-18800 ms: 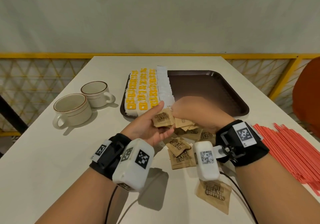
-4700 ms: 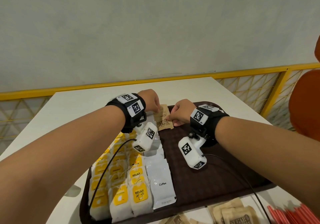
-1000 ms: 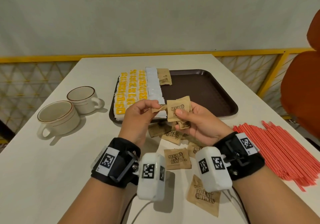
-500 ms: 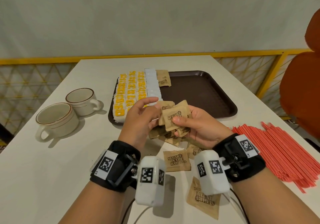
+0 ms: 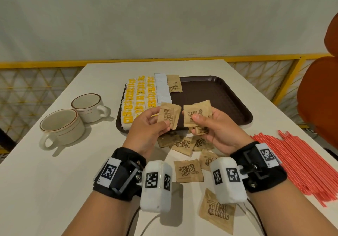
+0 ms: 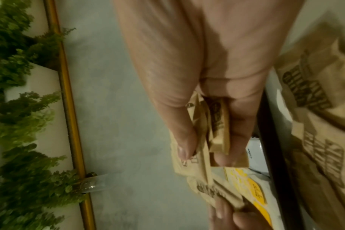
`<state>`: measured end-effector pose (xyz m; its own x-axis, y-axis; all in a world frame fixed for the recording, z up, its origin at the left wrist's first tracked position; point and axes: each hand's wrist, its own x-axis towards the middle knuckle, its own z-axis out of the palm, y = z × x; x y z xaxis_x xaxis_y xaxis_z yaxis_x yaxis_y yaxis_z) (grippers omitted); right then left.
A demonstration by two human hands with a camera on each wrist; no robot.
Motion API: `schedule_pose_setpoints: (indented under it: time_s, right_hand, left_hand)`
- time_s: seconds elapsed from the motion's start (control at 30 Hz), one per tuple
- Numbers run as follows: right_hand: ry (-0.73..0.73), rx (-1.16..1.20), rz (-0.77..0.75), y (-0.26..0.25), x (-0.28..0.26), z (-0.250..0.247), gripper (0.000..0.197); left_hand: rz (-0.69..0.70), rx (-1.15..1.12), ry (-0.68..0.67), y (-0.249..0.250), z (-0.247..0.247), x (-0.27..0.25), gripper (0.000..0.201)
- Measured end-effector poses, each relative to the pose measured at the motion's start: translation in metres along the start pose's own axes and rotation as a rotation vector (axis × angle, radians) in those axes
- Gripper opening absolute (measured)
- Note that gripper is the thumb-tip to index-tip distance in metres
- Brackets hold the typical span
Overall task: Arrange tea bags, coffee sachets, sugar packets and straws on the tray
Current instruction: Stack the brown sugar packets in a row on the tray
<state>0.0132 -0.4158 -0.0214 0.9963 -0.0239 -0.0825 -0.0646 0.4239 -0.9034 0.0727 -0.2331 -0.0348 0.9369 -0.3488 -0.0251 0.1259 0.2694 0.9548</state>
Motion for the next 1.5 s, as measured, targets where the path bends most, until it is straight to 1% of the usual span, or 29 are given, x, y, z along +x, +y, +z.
schedule_pose_setpoints:
  time_s: [0.07,0.17,0.23,0.27,0.3,0.37,0.4,0.47,0.57,0.6,0.67,0.73,0.8,0.87,0.97,1.07,1.17,1.27,1.33,1.4,1.5]
  right_hand:
    - [-0.024,-0.026,0.021,0.002,-0.001,0.002,0.036]
    - [-0.055,-0.020,0.039,0.006,-0.001,0.005,0.043]
    - [-0.056,0.013,0.038,0.008,0.000,0.009,0.047]
    - [-0.054,0.031,0.037,0.009,0.000,0.011,0.048]
    - [-0.052,0.050,0.036,0.010,0.001,0.012,0.049]
    - [-0.054,0.090,0.035,0.012,0.002,0.015,0.050]
    - [-0.058,0.102,0.035,0.013,0.002,0.017,0.050]
    - [-0.048,0.092,0.041,0.015,0.002,0.019,0.049]
    - [-0.002,0.044,0.052,0.015,0.001,0.018,0.049]
    - [0.009,0.028,0.057,0.015,0.000,0.017,0.049]
    - [0.030,-0.023,0.071,0.013,-0.001,0.016,0.048]
    - [0.064,-0.096,0.086,0.012,-0.001,0.016,0.050]
    - [0.081,-0.159,0.097,0.013,-0.002,0.017,0.052]
    - [0.083,-0.171,0.097,0.014,-0.003,0.018,0.049]
    - [0.023,-0.079,0.078,0.012,-0.004,0.017,0.037]
    - [-0.037,-0.011,0.075,0.008,-0.004,0.015,0.032]
    - [0.003,0.052,0.060,0.008,-0.002,0.013,0.030]
    - [0.051,0.084,0.033,0.007,-0.001,0.012,0.026]
    - [0.069,0.103,0.030,0.006,-0.001,0.012,0.025]
    - [0.083,0.144,0.042,0.006,0.000,0.014,0.025]
    - [0.088,0.241,0.066,0.005,-0.001,0.014,0.025]
  left_hand:
    - [0.005,0.039,-0.005,-0.001,-0.001,0.000,0.028]
    - [0.013,0.045,0.000,-0.003,0.004,-0.001,0.021]
    - [-0.001,-0.072,-0.007,-0.003,0.010,-0.002,0.018]
    - [-0.023,-0.151,-0.034,-0.003,0.012,-0.002,0.018]
    - [-0.048,-0.213,-0.076,-0.002,0.016,-0.003,0.021]
    - [-0.114,-0.298,-0.159,-0.002,0.021,-0.005,0.038]
    - [-0.138,-0.342,-0.178,-0.003,0.024,-0.006,0.044]
    - [-0.136,-0.412,-0.168,-0.005,0.027,-0.007,0.041]
    - [-0.081,-0.458,-0.058,-0.008,0.025,-0.003,0.035]
    - [-0.069,-0.437,-0.030,-0.007,0.023,-0.002,0.032]
    - [-0.063,-0.293,0.023,-0.005,0.018,-0.001,0.026]
    - [-0.058,-0.139,0.027,-0.004,0.016,-0.003,0.021]
    - [-0.054,-0.038,-0.037,-0.007,0.019,-0.006,0.023]
    - [-0.051,-0.017,-0.134,-0.010,0.023,-0.009,0.028]
    - [-0.079,-0.158,-0.145,-0.010,0.024,-0.010,0.027]
    - [-0.088,-0.224,-0.136,-0.007,0.019,-0.008,0.029]
    - [-0.117,-0.295,-0.048,-0.004,0.015,-0.003,0.022]
    - [-0.185,-0.468,0.035,0.001,0.012,0.001,0.020]
    - [-0.249,-0.635,0.035,0.003,0.008,0.002,0.020]
    - [-0.280,-0.762,0.026,0.006,0.004,0.003,0.022]
    - [-0.256,-0.804,0.027,0.009,0.002,0.003,0.018]
